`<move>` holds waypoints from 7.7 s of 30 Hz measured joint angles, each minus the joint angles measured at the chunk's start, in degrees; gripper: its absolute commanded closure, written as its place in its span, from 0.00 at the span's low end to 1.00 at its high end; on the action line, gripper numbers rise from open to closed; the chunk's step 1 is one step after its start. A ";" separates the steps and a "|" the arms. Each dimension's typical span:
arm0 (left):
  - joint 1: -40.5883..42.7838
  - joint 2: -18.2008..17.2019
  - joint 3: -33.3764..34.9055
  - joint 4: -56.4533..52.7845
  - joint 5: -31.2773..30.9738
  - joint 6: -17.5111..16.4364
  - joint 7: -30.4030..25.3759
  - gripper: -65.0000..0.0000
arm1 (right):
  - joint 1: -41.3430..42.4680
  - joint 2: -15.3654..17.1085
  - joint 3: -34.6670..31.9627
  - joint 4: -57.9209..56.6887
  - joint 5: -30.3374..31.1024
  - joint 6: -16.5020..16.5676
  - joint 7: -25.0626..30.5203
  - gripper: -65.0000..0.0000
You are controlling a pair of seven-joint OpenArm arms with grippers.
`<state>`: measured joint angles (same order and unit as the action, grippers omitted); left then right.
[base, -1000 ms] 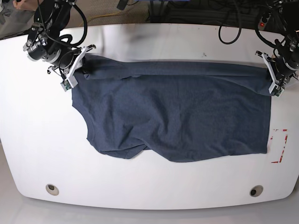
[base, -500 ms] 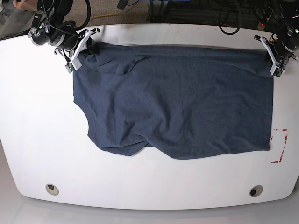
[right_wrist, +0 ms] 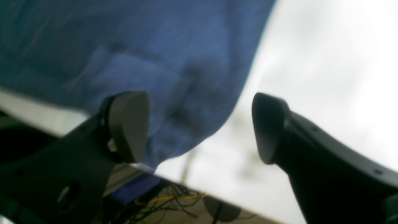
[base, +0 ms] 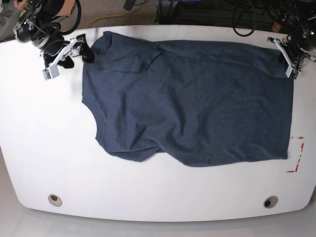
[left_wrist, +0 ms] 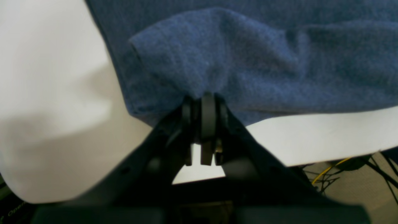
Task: Fold the T-shirt properly
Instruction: 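Drag the held shirt edge with both grippers to straighten it, then pull the shirt edge taut with both grippers and lower it, then slide both grippers along the shirt edge, smoothing it flat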
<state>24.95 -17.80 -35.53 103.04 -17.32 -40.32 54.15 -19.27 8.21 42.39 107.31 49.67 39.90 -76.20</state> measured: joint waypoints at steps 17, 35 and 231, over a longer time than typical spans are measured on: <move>-1.44 0.11 0.02 -0.20 -0.04 0.00 -0.02 1.00 | -1.79 -0.76 -0.90 -11.87 6.69 -0.02 -0.39 0.24; -1.46 -0.20 2.10 -0.20 0.00 0.04 -0.02 1.00 | -3.02 -0.61 -3.52 -6.14 10.91 0.00 -0.37 0.24; -23.08 -4.74 9.81 -28.76 2.10 0.39 -10.34 0.37 | 4.13 2.16 -22.10 0.55 -22.69 0.02 8.57 0.38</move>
<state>1.87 -22.55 -25.71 74.28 -15.22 -39.92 43.81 -15.14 10.37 20.29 107.85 26.98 39.92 -67.64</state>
